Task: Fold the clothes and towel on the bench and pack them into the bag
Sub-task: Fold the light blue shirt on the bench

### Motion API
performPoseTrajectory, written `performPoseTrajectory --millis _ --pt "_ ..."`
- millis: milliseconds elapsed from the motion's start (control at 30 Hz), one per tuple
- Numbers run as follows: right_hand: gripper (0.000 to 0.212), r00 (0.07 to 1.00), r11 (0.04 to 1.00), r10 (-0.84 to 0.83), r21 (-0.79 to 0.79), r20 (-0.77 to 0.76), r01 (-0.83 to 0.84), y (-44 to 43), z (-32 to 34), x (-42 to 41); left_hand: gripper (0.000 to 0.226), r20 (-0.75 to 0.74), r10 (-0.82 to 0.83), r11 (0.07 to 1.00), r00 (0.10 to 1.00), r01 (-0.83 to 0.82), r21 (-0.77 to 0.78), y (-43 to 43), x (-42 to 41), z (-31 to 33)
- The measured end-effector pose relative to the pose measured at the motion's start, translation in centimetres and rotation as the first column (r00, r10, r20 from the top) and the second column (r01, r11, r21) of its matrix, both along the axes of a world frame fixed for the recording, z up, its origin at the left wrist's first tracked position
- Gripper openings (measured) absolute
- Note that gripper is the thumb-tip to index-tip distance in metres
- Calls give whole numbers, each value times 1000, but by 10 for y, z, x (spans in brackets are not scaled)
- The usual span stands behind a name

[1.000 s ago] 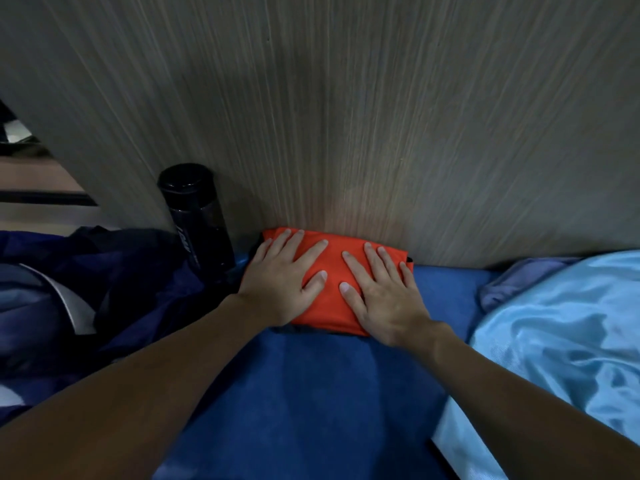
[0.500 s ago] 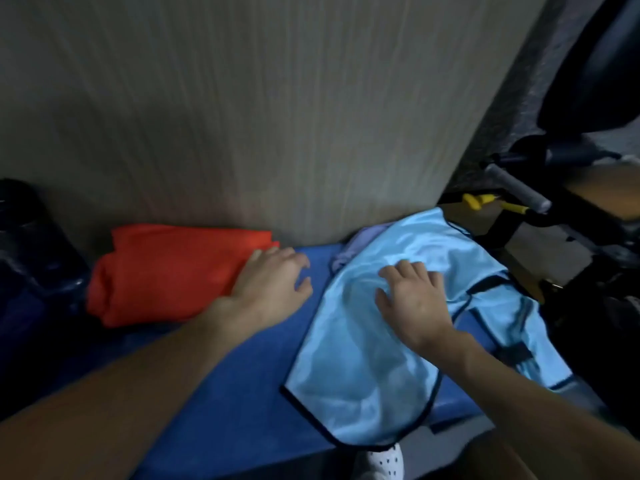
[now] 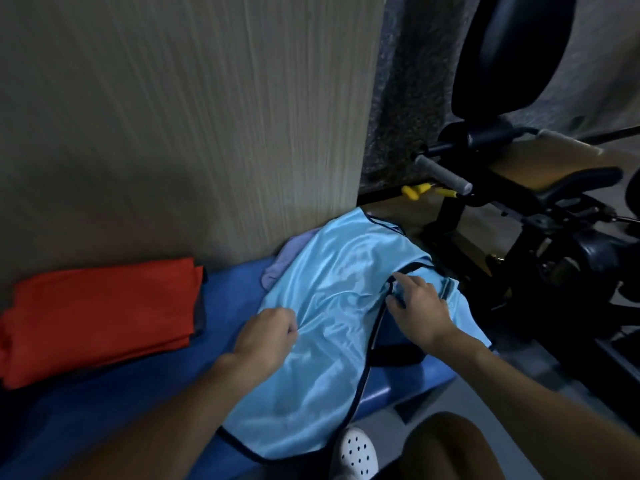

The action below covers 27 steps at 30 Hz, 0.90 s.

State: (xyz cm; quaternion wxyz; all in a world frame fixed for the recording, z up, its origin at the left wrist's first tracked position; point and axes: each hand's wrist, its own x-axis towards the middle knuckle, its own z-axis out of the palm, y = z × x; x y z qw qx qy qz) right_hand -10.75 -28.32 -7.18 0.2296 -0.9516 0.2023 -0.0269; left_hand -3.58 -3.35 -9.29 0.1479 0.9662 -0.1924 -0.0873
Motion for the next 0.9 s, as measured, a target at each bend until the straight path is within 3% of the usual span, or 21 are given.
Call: performPoseTrajectory --millis 100,233,333,400,500,600,800,900 --pt "36 995 997 -66 41 72 64 -6 1 5 11 36 -67 979 997 59 195 13 -3 9" --pt "16 966 994 -104 11 237 105 -6 3 -1 21 -119 -136 779 983 181 600 31 -7 50" --pt "40 975 992 -66 -91 211 86 -3 3 -5 27 -188 -167 687 968 251 682 20 -5 77" --pt "60 996 985 29 -170 79 -15 -5 2 -7 26 -108 -227 788 968 247 564 3 -1 83" --pt "59 993 971 119 -208 -12 -119 -9 -1 -8 48 108 -285 936 952 252 247 -30 8 74" --pt "53 992 973 112 -198 -50 -119 -12 -2 -6 58 184 -272 956 945 242 168 -62 14 57" --pt "33 995 981 86 -179 51 -75 -20 4 -2 17 180 31 999 983 -33 8 -89 35 36" --pt "39 990 996 60 -76 126 -51 -21 13 6 17 150 92 993 984 -79 -91 -90 39 37"
